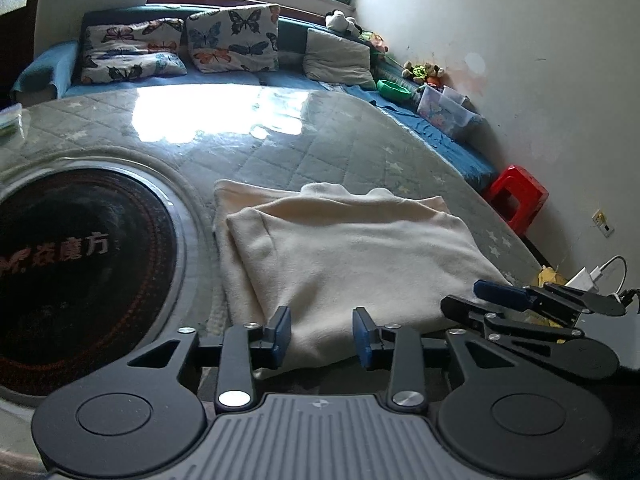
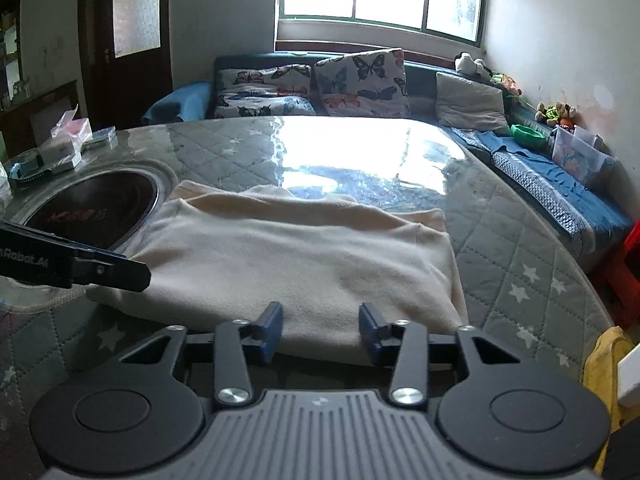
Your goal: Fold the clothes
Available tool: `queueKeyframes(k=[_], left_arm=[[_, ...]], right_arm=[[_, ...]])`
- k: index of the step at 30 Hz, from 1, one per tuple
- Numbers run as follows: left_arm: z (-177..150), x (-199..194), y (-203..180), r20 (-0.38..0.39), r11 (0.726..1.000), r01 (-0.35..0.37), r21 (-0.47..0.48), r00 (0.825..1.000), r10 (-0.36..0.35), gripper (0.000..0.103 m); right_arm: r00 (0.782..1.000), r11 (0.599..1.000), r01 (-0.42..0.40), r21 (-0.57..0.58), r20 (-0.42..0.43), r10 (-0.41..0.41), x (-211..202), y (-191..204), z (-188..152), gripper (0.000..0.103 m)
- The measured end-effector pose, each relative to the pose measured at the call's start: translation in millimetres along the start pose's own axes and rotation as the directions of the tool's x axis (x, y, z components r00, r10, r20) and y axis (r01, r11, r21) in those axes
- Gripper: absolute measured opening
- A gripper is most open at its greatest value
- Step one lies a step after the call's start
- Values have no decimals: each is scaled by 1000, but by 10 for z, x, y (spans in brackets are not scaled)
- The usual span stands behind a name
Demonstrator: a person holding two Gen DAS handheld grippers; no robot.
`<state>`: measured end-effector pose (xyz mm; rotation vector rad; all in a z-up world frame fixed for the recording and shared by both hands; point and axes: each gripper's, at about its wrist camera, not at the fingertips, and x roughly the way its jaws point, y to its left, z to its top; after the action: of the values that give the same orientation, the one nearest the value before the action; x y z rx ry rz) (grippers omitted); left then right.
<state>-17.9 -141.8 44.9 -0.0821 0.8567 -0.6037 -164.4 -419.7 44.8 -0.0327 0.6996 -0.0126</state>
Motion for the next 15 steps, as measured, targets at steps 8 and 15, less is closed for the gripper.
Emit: queueKeyframes(k=[8,15], left_arm=[[-79,-196,117,20,999,-38,-9,999,38,53],[-159,-361,217,41,998,-57,-34,997,58,71]], right_arm=[[1000,1000,-6,-2,26,7,-109,87,38,62],[999,1000,-2,-11,51,3,-183,218,62,77]])
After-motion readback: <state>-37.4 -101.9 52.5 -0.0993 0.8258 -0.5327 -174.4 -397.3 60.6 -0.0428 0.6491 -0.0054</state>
